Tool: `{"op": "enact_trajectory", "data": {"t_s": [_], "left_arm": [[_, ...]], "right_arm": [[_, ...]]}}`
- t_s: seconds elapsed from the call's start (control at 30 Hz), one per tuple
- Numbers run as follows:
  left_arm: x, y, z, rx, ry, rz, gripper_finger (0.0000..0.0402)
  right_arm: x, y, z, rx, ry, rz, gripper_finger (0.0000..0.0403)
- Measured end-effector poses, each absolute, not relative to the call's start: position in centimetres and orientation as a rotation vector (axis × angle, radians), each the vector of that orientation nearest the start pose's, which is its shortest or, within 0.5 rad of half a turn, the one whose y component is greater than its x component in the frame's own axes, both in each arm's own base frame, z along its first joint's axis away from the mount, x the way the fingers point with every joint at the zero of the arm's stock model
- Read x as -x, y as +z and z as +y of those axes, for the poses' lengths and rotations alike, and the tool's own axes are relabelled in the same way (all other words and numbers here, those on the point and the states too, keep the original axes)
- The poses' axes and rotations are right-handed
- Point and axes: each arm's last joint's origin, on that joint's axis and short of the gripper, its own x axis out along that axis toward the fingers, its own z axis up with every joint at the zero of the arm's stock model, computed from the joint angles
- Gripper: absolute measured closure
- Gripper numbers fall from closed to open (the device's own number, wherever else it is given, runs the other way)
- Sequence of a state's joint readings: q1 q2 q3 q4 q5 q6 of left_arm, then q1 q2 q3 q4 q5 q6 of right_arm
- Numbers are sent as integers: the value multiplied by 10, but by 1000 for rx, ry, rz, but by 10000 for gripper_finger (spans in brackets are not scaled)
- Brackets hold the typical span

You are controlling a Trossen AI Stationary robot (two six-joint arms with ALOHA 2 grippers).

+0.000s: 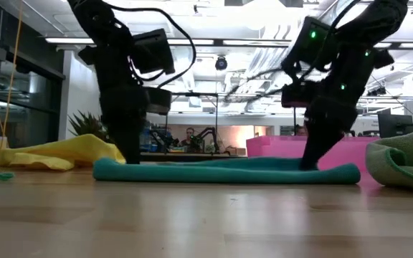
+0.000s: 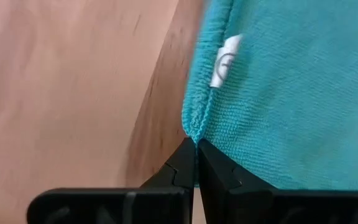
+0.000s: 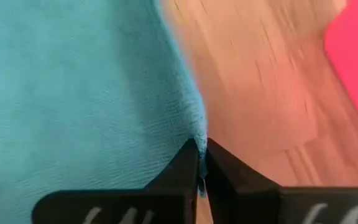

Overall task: Fold microfiber towels
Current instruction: Fold the blue microfiber cloth

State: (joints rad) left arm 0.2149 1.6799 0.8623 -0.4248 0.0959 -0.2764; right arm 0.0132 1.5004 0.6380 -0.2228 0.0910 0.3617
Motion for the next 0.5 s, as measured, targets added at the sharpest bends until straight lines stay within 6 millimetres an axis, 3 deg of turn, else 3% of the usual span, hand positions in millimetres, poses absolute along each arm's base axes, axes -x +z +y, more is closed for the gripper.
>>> {"op": "enact_trajectory", "data": {"t_s": [0.23,0.5], "left_arm": [[-272,164,76,354,293,1156,401],[-266,183,75,149,257,1112,401]], "right_arm": [[-242,161,0,-301,-288,974,399],[-234,181,-2,-293,-329,882,402]]}}
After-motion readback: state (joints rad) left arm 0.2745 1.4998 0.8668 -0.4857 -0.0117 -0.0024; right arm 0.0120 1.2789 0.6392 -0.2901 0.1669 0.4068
